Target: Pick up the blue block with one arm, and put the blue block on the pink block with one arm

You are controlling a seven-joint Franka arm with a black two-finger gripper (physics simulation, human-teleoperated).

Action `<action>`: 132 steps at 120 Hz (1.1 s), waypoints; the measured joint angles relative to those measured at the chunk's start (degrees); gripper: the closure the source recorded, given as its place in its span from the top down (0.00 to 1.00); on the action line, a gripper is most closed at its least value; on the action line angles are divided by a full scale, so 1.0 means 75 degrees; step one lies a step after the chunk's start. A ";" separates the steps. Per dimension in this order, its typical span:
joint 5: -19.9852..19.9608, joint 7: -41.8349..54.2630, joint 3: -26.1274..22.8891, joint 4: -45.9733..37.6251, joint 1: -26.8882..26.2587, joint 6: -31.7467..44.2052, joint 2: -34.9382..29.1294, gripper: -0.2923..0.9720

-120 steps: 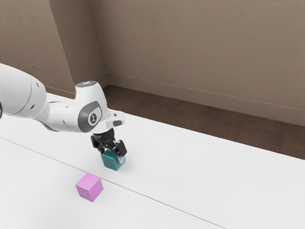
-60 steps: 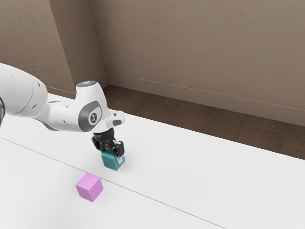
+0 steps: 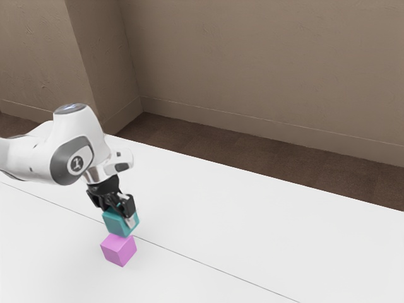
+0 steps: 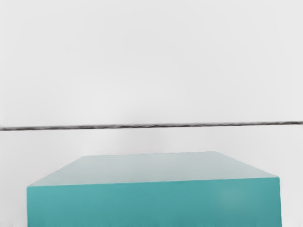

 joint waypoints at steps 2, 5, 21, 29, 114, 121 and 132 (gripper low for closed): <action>0.0000 -0.0022 -0.0019 -0.0064 0.0034 -0.0009 -0.0060 0.50; 0.0001 -0.0054 -0.0039 -0.0149 0.0077 -0.0021 -0.0136 0.50; -0.0001 -0.0201 -0.0106 -0.0486 0.0222 -0.0099 -0.0423 0.50; -0.0003 -0.0261 -0.0116 -0.0529 0.0240 -0.0133 -0.0444 0.50; 0.0449 -0.0167 -0.0033 0.3207 0.0584 -0.2102 -0.0726 0.74; 0.0657 0.0060 0.0158 0.3883 0.0552 -0.2594 -0.0530 0.74; 0.1026 0.0380 0.0232 0.4171 0.0320 -0.3193 -0.0464 0.75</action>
